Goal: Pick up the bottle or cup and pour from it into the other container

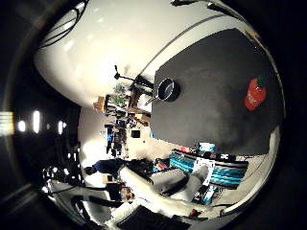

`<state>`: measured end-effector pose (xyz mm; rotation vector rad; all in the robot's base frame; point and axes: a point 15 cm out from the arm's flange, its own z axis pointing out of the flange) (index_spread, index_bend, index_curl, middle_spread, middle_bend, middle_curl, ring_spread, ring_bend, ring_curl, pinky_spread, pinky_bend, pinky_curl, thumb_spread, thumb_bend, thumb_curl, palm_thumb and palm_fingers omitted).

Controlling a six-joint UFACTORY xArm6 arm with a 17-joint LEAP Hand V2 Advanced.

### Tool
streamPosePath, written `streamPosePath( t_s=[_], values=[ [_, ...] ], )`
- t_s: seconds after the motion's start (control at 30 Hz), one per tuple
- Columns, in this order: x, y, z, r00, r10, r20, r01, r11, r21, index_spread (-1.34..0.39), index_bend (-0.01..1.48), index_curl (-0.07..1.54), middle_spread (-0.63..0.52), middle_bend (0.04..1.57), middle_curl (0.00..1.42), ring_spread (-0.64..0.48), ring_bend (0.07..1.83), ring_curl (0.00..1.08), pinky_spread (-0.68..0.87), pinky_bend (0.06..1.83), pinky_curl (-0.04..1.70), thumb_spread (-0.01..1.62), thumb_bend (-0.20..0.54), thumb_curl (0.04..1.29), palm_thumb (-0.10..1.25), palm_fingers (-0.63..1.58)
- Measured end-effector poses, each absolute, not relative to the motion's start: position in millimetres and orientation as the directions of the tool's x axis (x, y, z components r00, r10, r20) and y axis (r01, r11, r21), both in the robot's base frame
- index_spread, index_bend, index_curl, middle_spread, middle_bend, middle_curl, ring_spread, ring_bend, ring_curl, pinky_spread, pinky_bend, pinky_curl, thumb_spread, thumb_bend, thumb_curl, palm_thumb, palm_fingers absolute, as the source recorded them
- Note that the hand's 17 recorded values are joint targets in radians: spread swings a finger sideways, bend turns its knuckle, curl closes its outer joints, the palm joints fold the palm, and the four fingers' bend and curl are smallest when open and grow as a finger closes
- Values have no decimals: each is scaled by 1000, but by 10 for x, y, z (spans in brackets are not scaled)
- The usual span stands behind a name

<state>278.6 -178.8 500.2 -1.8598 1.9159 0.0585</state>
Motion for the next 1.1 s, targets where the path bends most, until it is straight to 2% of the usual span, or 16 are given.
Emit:
streamPosePath(
  t_s=[0.2,0.43,0.73,1.1],
  values=[
    [2852,-1758,5067,67,-921,-384,-938,73,-338,-327,169,298,-27,308,341,102,510,200,436,914,-9,843,-29,309,204,270],
    [2794,-2134,5138,49,-855,-517,-873,215,-439,-313,164,294,-27,316,341,102,528,202,421,921,-9,872,-33,306,248,262],
    [2565,-2850,4887,-18,-818,-575,-842,323,-432,-288,156,277,-5,323,343,101,563,206,414,973,-6,872,-34,298,255,215],
    [2505,-3513,4342,22,-701,-713,-767,446,-462,-263,161,283,26,329,345,132,558,204,420,959,-6,884,-30,300,280,164]
  ],
)
